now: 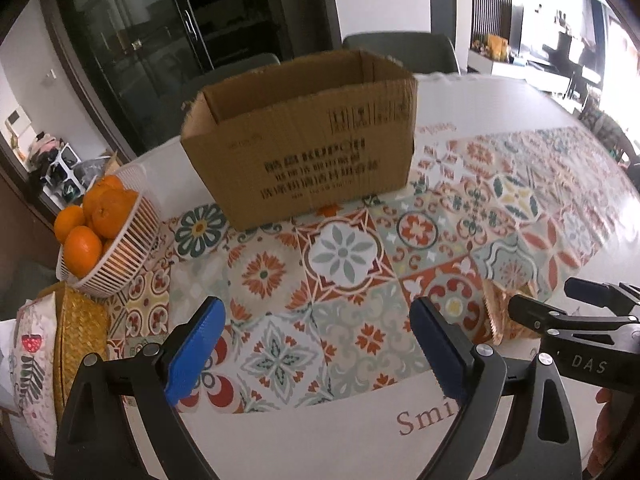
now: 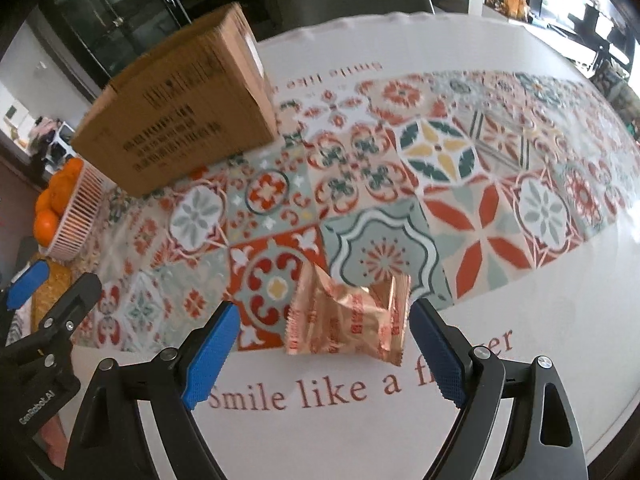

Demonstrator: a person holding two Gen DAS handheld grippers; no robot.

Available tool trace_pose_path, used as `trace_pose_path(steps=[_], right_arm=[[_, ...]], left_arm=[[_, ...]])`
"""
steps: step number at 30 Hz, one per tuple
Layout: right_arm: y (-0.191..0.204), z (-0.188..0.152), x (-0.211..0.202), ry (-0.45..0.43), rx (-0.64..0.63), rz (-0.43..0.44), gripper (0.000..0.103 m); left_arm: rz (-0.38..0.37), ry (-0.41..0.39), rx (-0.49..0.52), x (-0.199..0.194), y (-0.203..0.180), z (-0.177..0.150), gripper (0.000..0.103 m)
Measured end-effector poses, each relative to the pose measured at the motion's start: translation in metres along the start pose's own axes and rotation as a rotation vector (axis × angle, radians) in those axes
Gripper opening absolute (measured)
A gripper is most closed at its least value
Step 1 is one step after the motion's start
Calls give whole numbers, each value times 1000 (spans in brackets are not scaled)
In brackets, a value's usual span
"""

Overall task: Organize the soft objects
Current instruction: 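Close the right tool on the gold Fortune Biscuits packet and lift it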

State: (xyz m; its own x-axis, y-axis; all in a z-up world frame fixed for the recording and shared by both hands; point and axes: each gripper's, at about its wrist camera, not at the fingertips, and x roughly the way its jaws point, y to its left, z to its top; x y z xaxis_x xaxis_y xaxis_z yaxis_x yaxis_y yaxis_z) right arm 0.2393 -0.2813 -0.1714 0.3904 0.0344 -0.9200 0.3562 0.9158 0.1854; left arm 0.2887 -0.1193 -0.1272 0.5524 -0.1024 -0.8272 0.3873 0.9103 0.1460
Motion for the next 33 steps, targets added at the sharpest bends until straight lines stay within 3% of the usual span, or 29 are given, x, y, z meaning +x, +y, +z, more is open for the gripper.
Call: trace_pose_path(steps=[10,23,29,33], right_arm=[[-12,-9,34,74,22,-8,88],[-15,-7,60,99,32,-7,87],[-15,-6,60,81,27,-9,79],[-14,-5,57,62,16,-10,57]], left_arm=[[6,83,38,32,-10,-15,95],[12,133,38,58,-13,-22,95],[3,151,32,65,-15,-24,95],[3,151,36,64,-16,-25,95]])
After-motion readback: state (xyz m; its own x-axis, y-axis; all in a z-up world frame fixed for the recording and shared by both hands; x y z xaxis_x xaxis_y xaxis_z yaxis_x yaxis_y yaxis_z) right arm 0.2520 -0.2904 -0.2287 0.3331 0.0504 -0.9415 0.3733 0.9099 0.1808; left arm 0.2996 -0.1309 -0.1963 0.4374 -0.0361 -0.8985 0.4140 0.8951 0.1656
